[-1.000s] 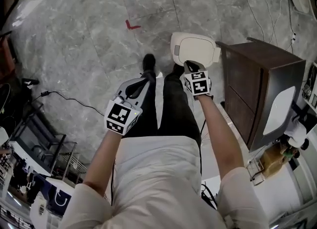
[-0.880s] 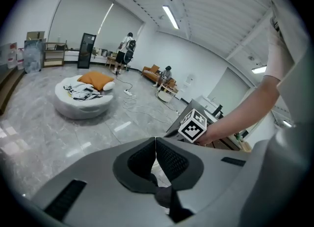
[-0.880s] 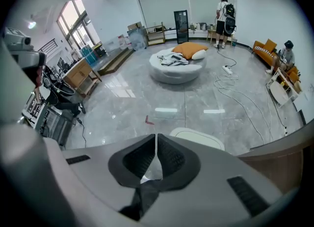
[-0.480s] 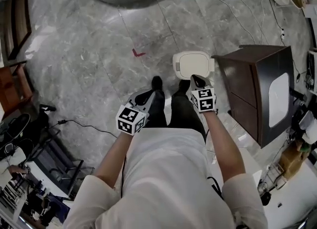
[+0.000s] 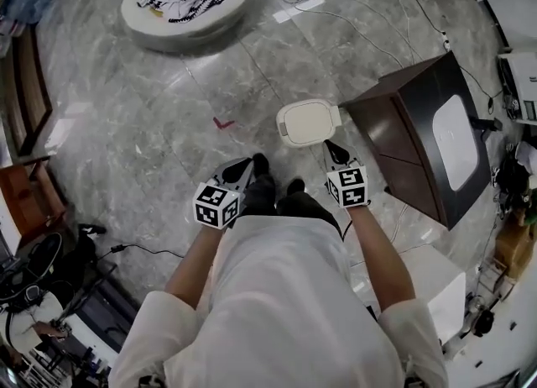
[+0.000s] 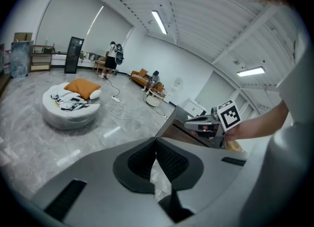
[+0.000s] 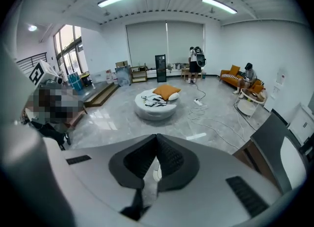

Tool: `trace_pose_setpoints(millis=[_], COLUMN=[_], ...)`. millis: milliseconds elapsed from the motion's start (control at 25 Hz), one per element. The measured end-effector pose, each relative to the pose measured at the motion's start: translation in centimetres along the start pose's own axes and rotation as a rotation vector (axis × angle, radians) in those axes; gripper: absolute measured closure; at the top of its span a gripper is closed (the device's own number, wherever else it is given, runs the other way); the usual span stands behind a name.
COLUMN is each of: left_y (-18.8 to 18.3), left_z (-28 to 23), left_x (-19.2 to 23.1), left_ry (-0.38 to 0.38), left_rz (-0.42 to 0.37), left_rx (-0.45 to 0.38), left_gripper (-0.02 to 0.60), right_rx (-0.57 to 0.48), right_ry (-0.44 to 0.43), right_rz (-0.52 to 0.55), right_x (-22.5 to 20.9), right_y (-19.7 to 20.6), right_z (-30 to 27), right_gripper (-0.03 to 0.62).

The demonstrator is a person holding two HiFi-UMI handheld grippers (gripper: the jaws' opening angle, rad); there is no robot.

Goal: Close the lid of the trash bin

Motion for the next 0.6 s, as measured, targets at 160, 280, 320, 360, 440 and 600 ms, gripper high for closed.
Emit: trace_pose_setpoints(millis=[160, 280, 320, 360, 440, 600], left_y=[-1.0, -1.6, -1.7, -1.7, -1.8, -1.8], left_z=[0.1, 0.3, 0.5, 0.6, 0.9, 1.4], left_x=[-1.2, -3.0, -3.6, -4.3, -5.8, -9.3], left_ry=[-0.008, -0.024, -0.031, -0.037, -0.048, -0.055], left_rz=[-0.021, -0.053, -0.064, -0.075, -0.092, -0.139], left_rx=[-0.029, -0.032, -0.033, -0.034, -0.040, -0.058], left_gripper=[0.563, 0.563, 0.563, 0.565, 0.565, 0.564], right_rx=[-0.047, -0.070, -0.078, -0.087, -0.100, -0.121], right_ry=[0.005, -0.006, -0.012, -0.016, -0.022, -0.033], right_rz=[-0.002, 0.005, 0.006, 0.007, 0.009, -0.001], right_x=[-0.8, -1.1, -1.2, -1.3, -1.6, -2.4], right_y=[0.1, 0.6, 0.7, 0.9, 1.5, 2.9], right_z=[3.1, 5.7, 6.6, 7.4, 9.0, 11.9], right_gripper=[0.565, 0.565, 0.565, 0.565, 0.565, 0.565])
Point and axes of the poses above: the fingertips, and each gripper's own axes: z backward along the fingers, x to its left, y out of its underside, the point moved 1 cm from there along z, backward along the fingers, and after that the axes turned 10 degrees about -z, right-handed, at the moved point
